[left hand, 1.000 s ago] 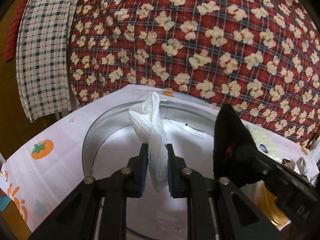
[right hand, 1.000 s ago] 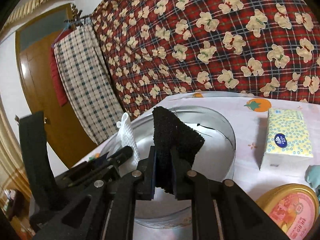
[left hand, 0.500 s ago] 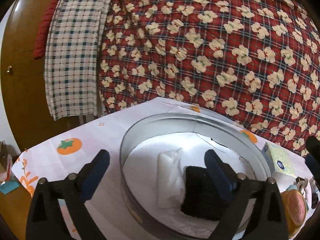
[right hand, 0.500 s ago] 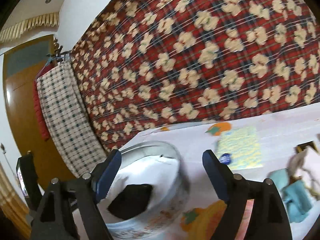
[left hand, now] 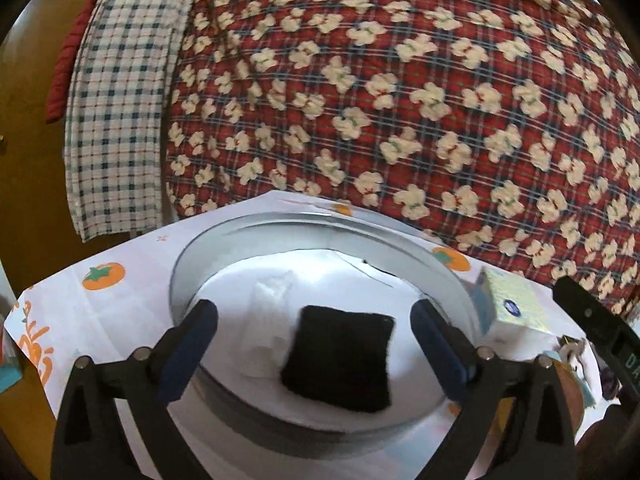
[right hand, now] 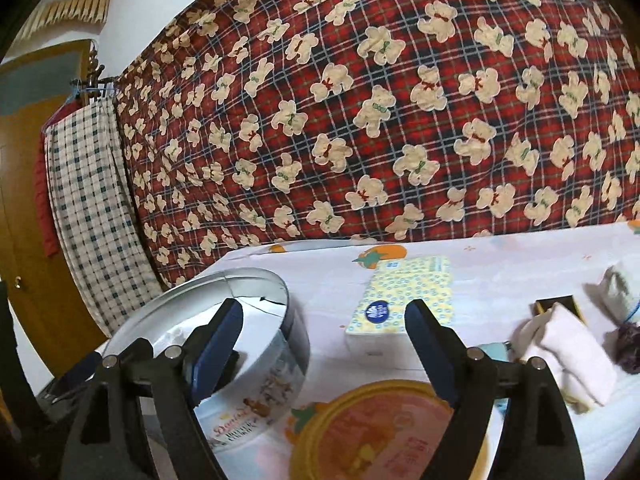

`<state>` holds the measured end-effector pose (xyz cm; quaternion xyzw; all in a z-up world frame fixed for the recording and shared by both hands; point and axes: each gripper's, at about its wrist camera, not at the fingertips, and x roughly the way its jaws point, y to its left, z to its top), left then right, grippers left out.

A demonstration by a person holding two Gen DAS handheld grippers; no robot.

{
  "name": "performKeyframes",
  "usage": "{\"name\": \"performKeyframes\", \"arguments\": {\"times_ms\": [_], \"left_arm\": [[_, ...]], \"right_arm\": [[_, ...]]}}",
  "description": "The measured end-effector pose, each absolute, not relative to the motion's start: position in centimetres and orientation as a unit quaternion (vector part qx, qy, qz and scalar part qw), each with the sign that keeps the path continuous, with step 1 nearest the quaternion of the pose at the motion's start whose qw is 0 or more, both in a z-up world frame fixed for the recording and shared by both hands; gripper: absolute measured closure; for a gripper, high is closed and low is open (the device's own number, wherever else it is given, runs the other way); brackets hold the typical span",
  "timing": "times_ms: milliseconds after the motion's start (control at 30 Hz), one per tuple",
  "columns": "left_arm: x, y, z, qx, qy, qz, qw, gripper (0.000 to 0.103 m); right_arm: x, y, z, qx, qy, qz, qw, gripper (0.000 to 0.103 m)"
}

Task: Organize soft objects
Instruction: 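Withdraw both tools from the tin back toward the remaining items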

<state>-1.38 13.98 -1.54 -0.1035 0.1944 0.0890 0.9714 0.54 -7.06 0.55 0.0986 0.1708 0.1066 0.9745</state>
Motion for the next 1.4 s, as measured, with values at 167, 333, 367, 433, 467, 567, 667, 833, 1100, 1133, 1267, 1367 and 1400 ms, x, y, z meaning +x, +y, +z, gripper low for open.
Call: {"name": "performKeyframes", "arguments": {"times_ms": [167,333,367,433,467,567,667,833,1100,1133,1267,1367,1400], "left_arm": [[-1.8,12.8,-1.5,-0.107,0.197,0.076,0.972,0.005],[-2.1,11.0,-1.4,-0.098,0.195,0.063,0.974,0.005],[-2.2,10.7,-1.4,-0.097,0.195,0.060,0.974,0.005],[-2.5,9.7,-1.4,-0.091,0.191,0.053,0.976,0.005],[-2.6,9.3,-1.3,-0.087,0.189,0.050,0.977,0.005],[-2.9,7.9,-1.2,-0.075,0.187,0.035,0.979,0.005],[-3.3,6.5,-1.1,-0.064,0.186,0.018,0.980,0.005],[-3.9,4.3,-1.0,-0.062,0.193,-0.024,0.979,0.005],[-5.2,-1.2,-1.0,-0.047,0.215,-0.118,0.968,0.005],[-5.4,-2.1,-1.0,-0.043,0.218,-0.129,0.966,0.005],[-6.2,-5.2,-0.7,-0.017,0.218,-0.165,0.962,0.005],[-6.4,-7.5,-0.5,-0.003,0.220,-0.181,0.959,0.005],[-6.3,-8.3,-0.5,0.002,0.223,-0.180,0.958,0.005]], "right_arm": [[-0.1,-8.5,0.4,0.085,0.172,0.092,0.977,0.018],[-0.6,-10.4,0.3,0.087,0.174,0.078,0.978,0.018],[-0.7,-10.7,0.3,0.088,0.174,0.076,0.978,0.018],[-0.8,-11.4,0.2,0.088,0.176,0.071,0.978,0.018],[-0.9,-11.7,0.2,0.088,0.176,0.068,0.978,0.018],[-1.3,-12.4,0.1,0.082,0.176,0.061,0.979,0.018],[-2.0,-13.2,0.0,0.072,0.178,0.049,0.980,0.018],[-4.4,-16.4,-0.4,0.068,0.191,0.019,0.979,0.018],[-9.5,-25.1,-0.5,0.065,0.239,-0.047,0.968,0.018],[-10.0,-26.2,-0.7,0.064,0.248,-0.053,0.965,0.018],[-11.5,-29.0,-1.6,0.054,0.277,-0.078,0.956,0.018],[-11.9,-30.7,-2.5,0.049,0.301,-0.085,0.948,0.018],[-11.8,-31.0,-2.7,0.049,0.308,-0.085,0.946,0.018]]}}
